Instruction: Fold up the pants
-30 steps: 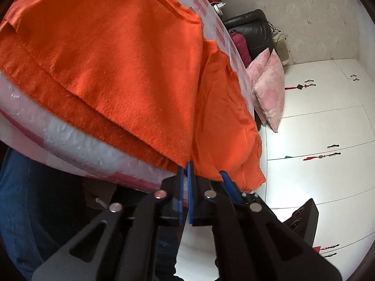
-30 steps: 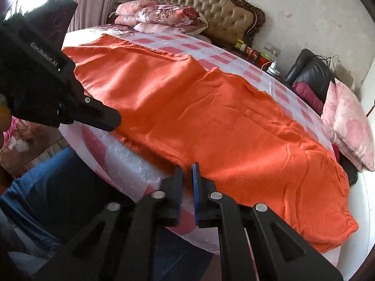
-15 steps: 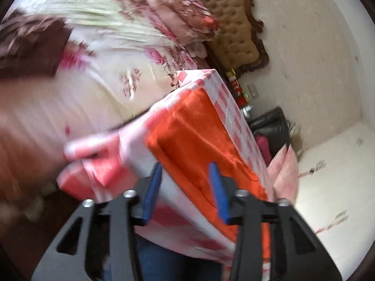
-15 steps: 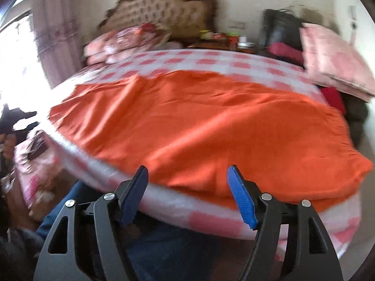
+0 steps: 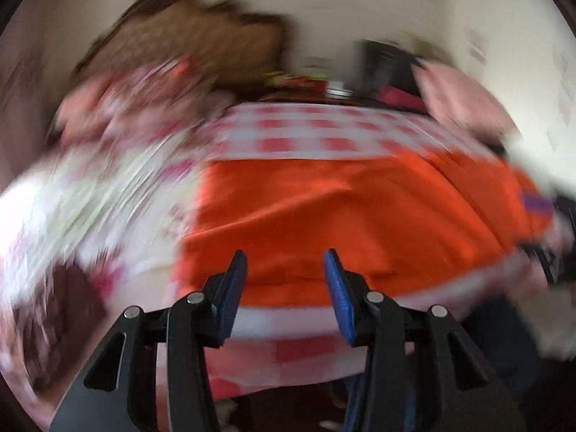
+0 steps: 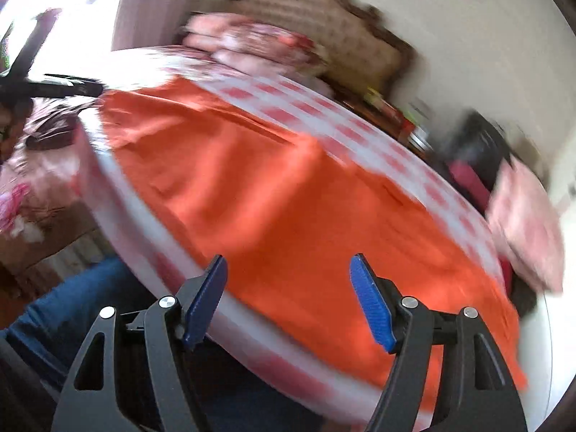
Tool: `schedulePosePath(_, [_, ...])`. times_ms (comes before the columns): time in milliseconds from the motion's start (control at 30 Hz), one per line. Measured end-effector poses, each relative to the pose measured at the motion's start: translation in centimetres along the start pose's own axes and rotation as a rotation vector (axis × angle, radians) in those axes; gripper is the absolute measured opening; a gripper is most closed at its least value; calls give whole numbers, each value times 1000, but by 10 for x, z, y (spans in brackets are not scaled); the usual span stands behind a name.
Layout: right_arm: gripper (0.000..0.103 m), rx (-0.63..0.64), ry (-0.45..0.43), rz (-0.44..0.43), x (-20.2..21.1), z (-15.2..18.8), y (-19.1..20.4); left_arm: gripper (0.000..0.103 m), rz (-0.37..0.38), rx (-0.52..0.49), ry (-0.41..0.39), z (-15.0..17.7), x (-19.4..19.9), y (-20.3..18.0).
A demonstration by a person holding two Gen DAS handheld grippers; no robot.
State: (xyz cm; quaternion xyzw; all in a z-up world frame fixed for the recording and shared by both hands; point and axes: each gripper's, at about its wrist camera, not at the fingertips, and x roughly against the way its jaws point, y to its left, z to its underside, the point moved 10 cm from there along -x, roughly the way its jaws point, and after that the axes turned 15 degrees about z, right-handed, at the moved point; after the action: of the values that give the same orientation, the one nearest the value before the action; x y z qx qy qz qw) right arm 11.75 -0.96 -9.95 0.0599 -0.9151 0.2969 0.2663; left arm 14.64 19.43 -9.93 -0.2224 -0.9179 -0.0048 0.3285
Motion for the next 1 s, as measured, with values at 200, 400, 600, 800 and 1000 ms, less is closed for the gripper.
schedulePosePath(200, [52,6,9,-70,-21,-23,36,34,5,-277,104,20,-39,-54])
schedulePosePath(400, [9,-73,111,-179,-38,-8,38,25,-60,-408,151,16,-62,-59])
schedulePosePath(600, [2,-136,92,-213,-28,-11,33,21,-188,-592,215,18,-75,-71])
schedulePosePath(800, [2,-171,66,-242,-21,-21,27,0,-256,-661,223,15,-87,-74])
schedulePosePath(1000, [2,-199,48,-259,-12,-26,18,0,-265,-621,114,-2,-53,-76])
